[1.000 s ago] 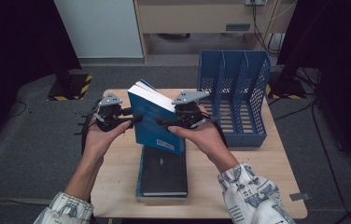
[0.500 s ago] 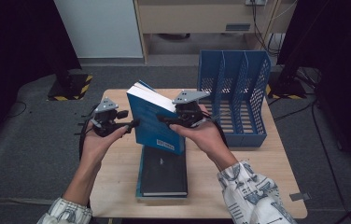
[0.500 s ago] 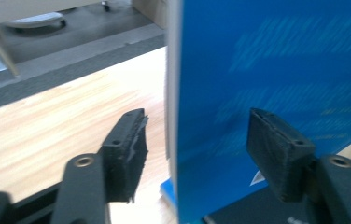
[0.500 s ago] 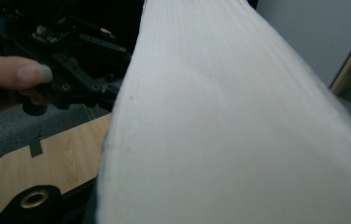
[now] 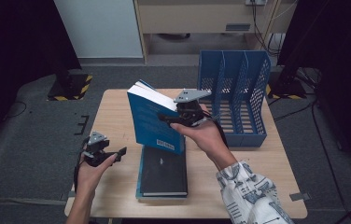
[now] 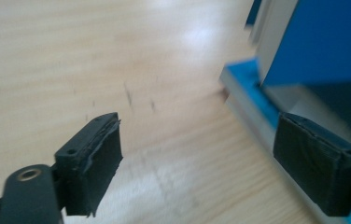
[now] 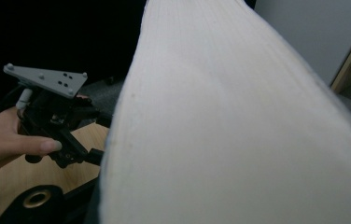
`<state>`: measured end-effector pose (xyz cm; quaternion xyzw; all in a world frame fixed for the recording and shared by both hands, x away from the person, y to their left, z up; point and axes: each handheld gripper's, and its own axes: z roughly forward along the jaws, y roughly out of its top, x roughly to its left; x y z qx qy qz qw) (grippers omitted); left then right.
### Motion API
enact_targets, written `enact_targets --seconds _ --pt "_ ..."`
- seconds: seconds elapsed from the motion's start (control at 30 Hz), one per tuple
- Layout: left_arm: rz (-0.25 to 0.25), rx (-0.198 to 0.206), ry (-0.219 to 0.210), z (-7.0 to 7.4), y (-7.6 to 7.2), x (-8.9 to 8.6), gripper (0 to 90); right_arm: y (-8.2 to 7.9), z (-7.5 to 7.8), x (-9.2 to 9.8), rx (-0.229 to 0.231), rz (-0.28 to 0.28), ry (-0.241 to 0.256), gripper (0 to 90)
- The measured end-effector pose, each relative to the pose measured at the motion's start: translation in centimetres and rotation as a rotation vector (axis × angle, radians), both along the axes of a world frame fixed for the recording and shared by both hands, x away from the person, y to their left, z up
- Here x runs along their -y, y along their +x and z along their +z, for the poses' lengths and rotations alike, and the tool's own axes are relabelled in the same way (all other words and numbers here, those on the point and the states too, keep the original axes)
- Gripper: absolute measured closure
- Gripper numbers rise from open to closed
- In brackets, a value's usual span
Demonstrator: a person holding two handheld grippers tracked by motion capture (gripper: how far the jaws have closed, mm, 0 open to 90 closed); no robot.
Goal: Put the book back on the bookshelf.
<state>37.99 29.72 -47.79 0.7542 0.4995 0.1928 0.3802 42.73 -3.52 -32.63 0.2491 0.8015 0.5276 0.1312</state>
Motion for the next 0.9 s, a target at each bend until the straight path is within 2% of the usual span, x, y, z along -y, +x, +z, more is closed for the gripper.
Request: enact_targets --seconds 0.1,0.17,0.23,0.33,0.4,0.5,0.73,0.9 --pt "0.018 0.009 0.021 -0.4 0.0 -0.8 10.9 0.2 0.1 0.0 -0.015 -0.006 0.003 60.4" --pt "0.015 0.002 0.047 -1.1 0.0 -1.0 8.1 0.4 0.1 0.0 -0.030 -0.014 0.017 60.4" --pt "0.006 -0.046 0.084 -1.8 0.1 -1.3 8.3 0.6 0.2 -0.1 -0.043 -0.034 0.025 60.6" --pt "0.011 -0.045 0.063 -1.9 0.0 -1.6 9.1 1.0 0.3 -0.3 -0.063 -0.070 0.034 60.7" --pt "0.026 -0.052 0.080 -2.1 0.1 -1.5 9.8 1.3 0.4 -0.4 -0.087 -0.099 0.035 60.8" --pt "0.020 -0.074 0.095 -2.4 0.4 -1.4 10.8 1.9 0.7 -0.6 -0.112 -0.126 0.037 60.9" --pt "0.005 -0.074 0.106 -2.7 0.4 -0.9 10.7 3.2 1.3 -1.4 -0.172 -0.171 0.051 60.9" --pt "0.005 -0.065 0.109 -2.6 0.3 -0.8 10.7 3.9 1.6 -1.8 -0.200 -0.182 0.052 61.0"
